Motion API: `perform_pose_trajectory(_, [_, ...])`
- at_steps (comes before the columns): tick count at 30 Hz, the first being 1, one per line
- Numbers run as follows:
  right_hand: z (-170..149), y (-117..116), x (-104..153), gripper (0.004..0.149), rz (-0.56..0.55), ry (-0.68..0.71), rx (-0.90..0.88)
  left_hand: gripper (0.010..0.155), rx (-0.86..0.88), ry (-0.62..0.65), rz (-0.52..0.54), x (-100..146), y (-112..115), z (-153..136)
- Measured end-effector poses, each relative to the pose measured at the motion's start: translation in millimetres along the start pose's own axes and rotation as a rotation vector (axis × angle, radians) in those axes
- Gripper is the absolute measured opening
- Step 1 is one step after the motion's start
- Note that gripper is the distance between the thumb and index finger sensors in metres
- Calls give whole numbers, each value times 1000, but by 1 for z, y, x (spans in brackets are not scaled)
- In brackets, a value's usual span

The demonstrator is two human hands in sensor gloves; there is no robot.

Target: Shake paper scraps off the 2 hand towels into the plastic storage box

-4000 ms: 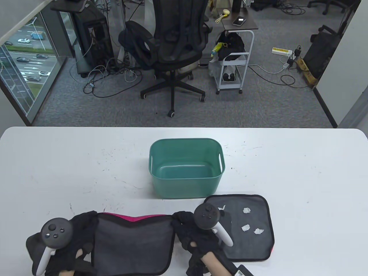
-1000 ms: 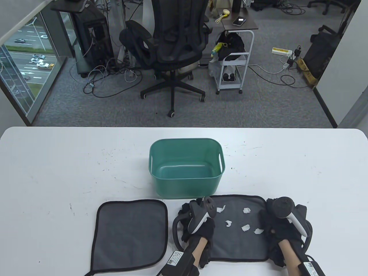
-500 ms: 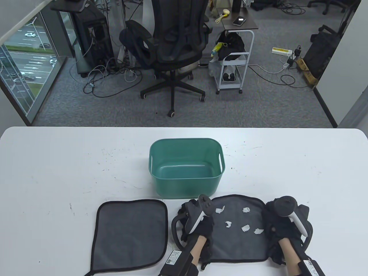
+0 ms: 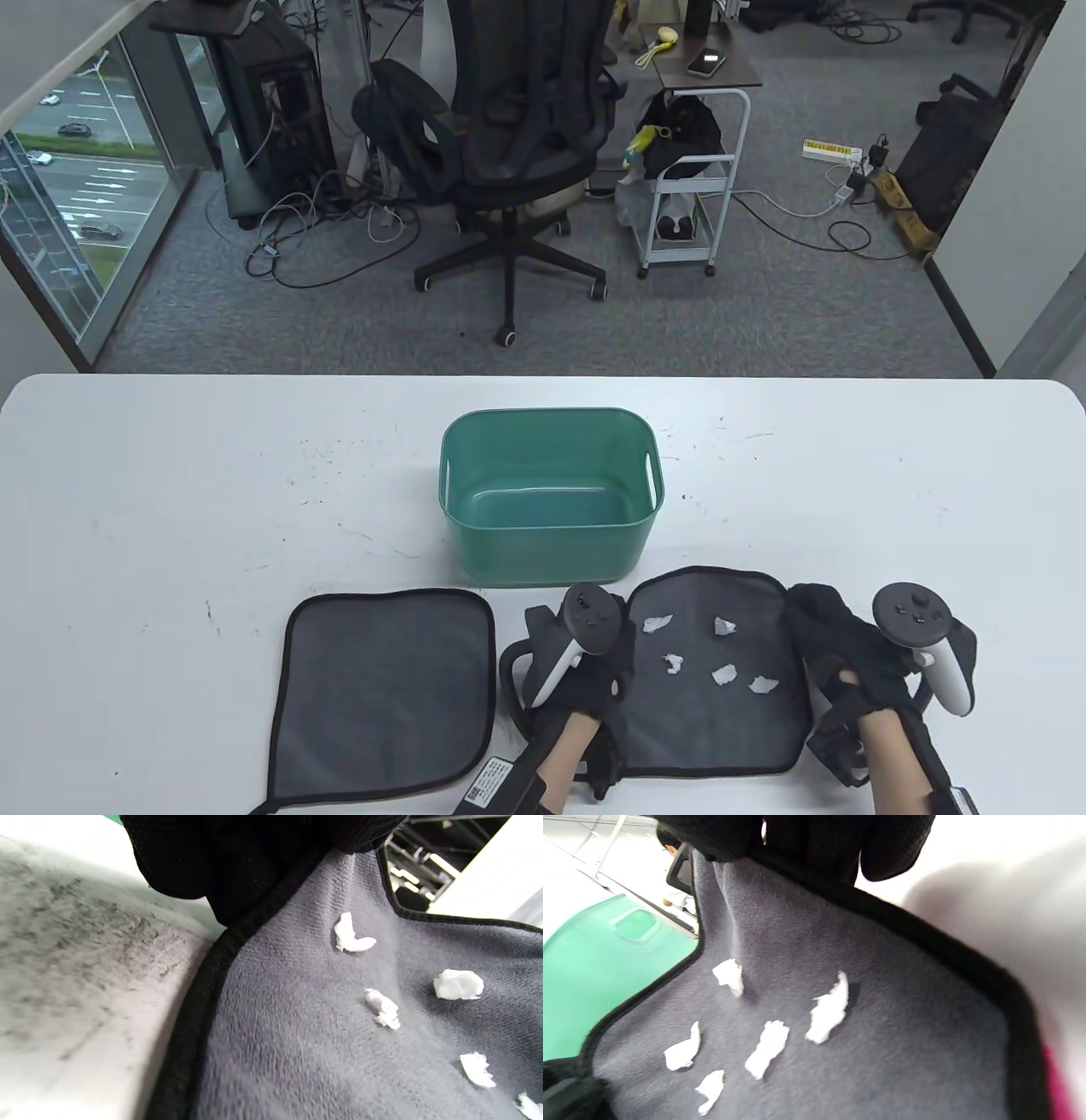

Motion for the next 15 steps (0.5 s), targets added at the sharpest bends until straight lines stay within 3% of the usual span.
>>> perform_pose_trajectory(4, [15,1,8,38,-66,11,82,44,-4,20,14,4,-6,-1])
perform_pose_trajectory(15, [37,-2,21,39,-15,30,130,44,69,54,-61,10,-26,-4])
Point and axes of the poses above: the tracker on the back of each hand, its own z axis roughly to the thumb side, its own x axis roughly from the fingertips to the wrist, y = z × x, the point moved 1 cm from there along -x, roughly from the wrist to the fingertips, and after that the axes turned 10 degrees about x, right-handed, at the moved point
